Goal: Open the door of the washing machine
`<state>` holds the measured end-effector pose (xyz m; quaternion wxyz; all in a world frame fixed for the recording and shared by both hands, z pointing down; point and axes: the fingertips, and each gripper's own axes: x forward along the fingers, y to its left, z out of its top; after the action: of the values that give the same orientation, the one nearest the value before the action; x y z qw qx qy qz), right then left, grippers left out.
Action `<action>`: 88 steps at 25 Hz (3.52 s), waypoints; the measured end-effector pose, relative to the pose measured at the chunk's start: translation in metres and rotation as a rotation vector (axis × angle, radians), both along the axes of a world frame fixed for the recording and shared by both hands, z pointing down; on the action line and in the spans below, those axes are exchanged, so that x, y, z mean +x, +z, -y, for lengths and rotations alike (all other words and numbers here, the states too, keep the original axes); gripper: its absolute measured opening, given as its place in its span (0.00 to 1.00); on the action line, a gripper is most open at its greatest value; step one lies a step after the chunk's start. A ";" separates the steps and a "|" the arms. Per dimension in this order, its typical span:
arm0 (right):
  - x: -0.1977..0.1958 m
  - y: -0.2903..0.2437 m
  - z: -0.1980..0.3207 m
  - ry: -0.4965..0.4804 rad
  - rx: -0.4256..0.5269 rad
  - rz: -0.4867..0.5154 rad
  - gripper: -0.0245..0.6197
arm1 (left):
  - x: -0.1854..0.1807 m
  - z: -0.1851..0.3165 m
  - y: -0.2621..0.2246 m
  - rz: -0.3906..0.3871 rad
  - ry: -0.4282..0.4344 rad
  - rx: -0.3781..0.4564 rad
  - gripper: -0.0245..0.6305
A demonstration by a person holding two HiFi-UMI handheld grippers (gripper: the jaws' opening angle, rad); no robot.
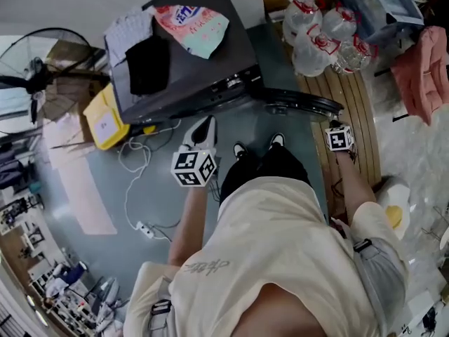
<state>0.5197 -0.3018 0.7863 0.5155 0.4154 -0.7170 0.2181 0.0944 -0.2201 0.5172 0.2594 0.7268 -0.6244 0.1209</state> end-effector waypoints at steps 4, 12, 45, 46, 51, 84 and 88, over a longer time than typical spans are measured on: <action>-0.062 -0.036 -0.014 0.009 0.005 0.219 0.04 | -0.014 -0.017 -0.002 -0.005 -0.022 0.011 0.06; -0.230 -0.161 -0.022 -0.231 0.097 0.661 0.04 | -0.041 -0.037 -0.013 -0.070 -0.082 0.055 0.06; -0.368 -0.514 -0.002 -0.591 0.808 0.984 0.04 | -0.109 0.004 -0.248 0.197 -0.015 0.535 0.06; -0.368 -0.516 -0.002 -0.590 0.812 0.981 0.04 | -0.111 0.005 -0.252 0.199 -0.018 0.544 0.06; -0.363 -0.516 -0.002 -0.587 0.824 0.943 0.04 | -0.118 0.008 -0.248 0.183 -0.050 0.553 0.06; -0.360 -0.486 -0.011 -0.577 0.749 0.919 0.04 | -0.115 -0.010 -0.208 0.160 -0.070 0.483 0.06; -0.364 -0.484 -0.010 -0.572 0.754 0.903 0.04 | -0.119 -0.012 -0.206 0.147 -0.085 0.486 0.06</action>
<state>0.1562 -0.2914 0.3026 0.0204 0.2280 -0.9726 -0.0411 -0.0247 -0.2086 0.3115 0.0359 0.7301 -0.6823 0.0086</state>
